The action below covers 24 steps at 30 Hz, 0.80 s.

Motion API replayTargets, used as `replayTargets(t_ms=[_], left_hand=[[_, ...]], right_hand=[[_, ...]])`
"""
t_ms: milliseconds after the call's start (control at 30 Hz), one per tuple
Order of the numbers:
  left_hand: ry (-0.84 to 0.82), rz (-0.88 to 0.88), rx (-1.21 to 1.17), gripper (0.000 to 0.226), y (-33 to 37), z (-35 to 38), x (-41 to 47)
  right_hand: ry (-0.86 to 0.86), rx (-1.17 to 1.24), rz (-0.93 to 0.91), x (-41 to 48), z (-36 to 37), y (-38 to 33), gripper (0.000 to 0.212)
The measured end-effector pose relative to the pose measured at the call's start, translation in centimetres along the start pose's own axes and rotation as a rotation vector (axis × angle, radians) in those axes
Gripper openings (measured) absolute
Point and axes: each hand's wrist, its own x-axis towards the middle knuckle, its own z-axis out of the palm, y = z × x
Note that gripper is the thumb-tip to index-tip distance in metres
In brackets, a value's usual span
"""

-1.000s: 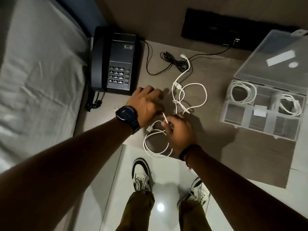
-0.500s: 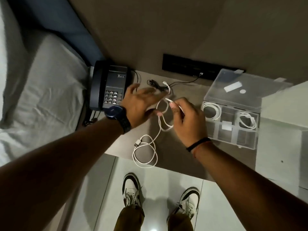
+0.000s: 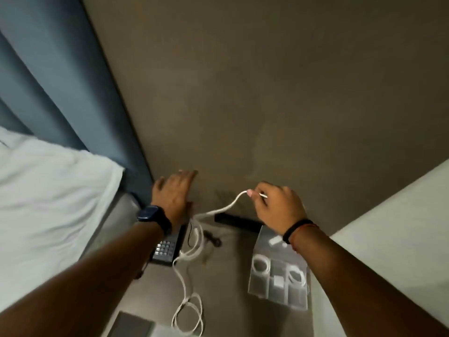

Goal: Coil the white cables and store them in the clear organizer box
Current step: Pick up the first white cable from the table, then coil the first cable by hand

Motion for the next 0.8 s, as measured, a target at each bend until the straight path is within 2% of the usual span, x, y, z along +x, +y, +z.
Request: replayTargets(t_ms=[33, 67, 100, 133, 167, 200, 267, 333, 400, 567, 633, 700, 767, 800], left_hand=[[0.004, 0.107, -0.060, 0.084, 2.3, -2.2, 0.1], [0.004, 0.185, -0.090, 0.085, 4.7, -4.3, 0.2], [0.013, 0.233, -0.104, 0.075, 6.9, -6.7, 0.6], [0.052, 0.267, -0.092, 0.056, 8.6, -8.7, 1.0], [0.125, 0.290, -0.073, 0.035, 10.0, -11.1, 1.4], [0.191, 0.299, -0.073, 0.023, 11.0, -13.2, 1.6], [0.268, 0.296, -0.081, 0.019, 12.2, -17.1, 1.8], [0.307, 0.255, -0.030, 0.020, 12.0, -20.3, 1.9], [0.338, 0.135, -0.016, 0.022, 11.1, -23.4, 1.8], [0.397, -0.165, 0.079, 0.021, 10.6, -29.1, 1.3], [0.394, -0.222, 0.091, 0.021, 11.7, -30.8, 1.1], [0.406, -0.073, 0.095, 0.031, 13.7, -32.1, 1.0], [0.324, 0.208, -0.020, 0.066, 16.8, -33.0, 0.5], [0.266, 0.309, -0.101, 0.074, 18.4, -33.5, 0.2]], right_hand=[[-0.001, -0.007, -0.030, 0.8, -2.4, -1.4, 0.033], [-0.009, -0.026, -0.063, 1.6, -4.7, -2.8, 0.032], [-0.014, -0.045, -0.095, 2.3, -7.0, -4.4, 0.032], [-0.011, -0.063, -0.121, 2.8, -9.0, -5.8, 0.031], [0.010, -0.083, -0.147, 3.3, -11.3, -7.1, 0.029], [0.034, -0.106, -0.170, 3.6, -13.5, -8.2, 0.029], [0.081, -0.146, -0.201, 3.9, -17.6, -9.7, 0.030], [0.089, -0.160, -0.213, 3.7, -21.2, -10.4, 0.032], [0.094, -0.202, -0.219, 3.3, -24.6, -10.7, 0.031], [0.143, -0.412, -0.325, 2.8, -30.8, -11.8, 0.029], [0.160, -0.546, -0.397, 2.7, -32.1, -12.5, 0.027], [0.205, -0.639, -0.444, 2.7, -33.4, -13.1, 0.027], [0.238, -0.643, -0.465, 2.6, -34.6, -13.6, 0.028], [0.244, -0.635, -0.473, 2.7, -35.1, -13.8, 0.028]])
